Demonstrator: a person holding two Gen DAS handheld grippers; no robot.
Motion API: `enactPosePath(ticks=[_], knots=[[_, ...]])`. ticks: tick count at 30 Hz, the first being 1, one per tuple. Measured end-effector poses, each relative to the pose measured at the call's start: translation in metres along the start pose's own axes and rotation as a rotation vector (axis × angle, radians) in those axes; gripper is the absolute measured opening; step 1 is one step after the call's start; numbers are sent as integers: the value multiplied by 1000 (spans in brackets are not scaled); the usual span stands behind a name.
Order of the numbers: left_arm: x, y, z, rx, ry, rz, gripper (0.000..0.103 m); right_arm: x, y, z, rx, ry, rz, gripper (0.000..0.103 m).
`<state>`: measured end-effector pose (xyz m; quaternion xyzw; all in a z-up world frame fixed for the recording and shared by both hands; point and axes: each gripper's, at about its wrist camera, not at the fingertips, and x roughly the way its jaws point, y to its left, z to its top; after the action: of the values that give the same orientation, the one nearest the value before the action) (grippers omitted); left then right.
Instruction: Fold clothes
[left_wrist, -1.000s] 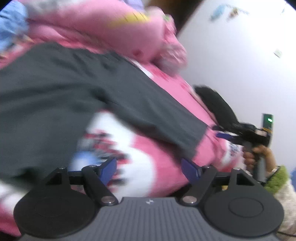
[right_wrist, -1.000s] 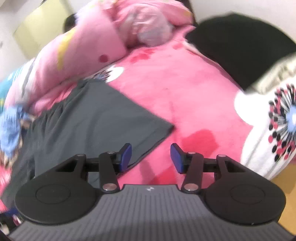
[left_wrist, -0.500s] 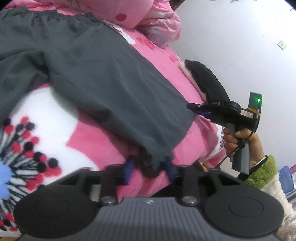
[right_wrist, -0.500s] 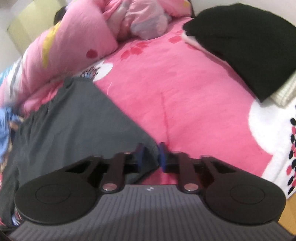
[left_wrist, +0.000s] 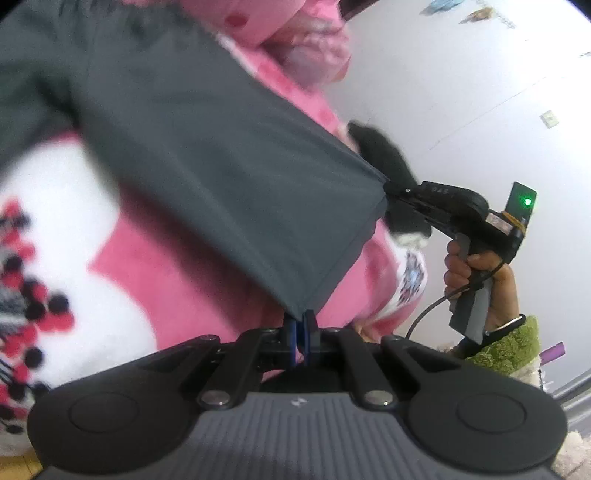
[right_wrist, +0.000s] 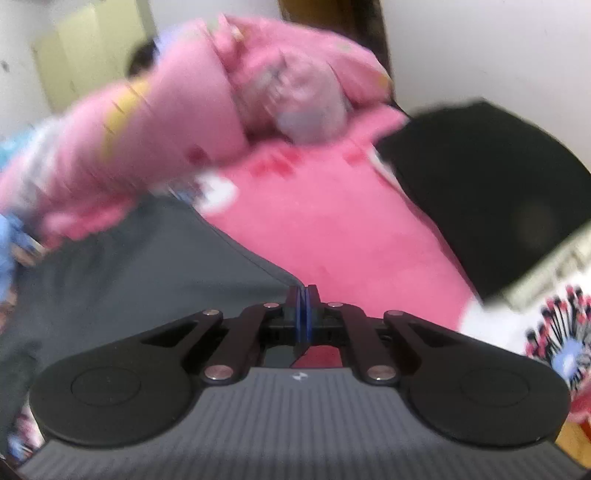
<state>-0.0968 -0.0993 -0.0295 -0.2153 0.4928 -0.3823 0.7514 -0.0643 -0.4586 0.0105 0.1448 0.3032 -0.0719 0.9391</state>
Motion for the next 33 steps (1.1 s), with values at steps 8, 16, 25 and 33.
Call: enactPosePath(ticks=[8, 16, 25, 33], knots=[[-8, 22, -21, -32, 59, -12, 41, 24, -1, -31, -68, 48, -173, 22], [-147, 42, -40, 19, -291, 216, 57, -32, 32, -15, 41, -92, 19, 36], [-307, 137, -75, -361, -673, 489, 60, -47, 208, -75, -286, 1, 528, 40], [-332, 188, -77, -414, -734, 550, 60, -71, 329, -167, -826, 46, 695, 38]])
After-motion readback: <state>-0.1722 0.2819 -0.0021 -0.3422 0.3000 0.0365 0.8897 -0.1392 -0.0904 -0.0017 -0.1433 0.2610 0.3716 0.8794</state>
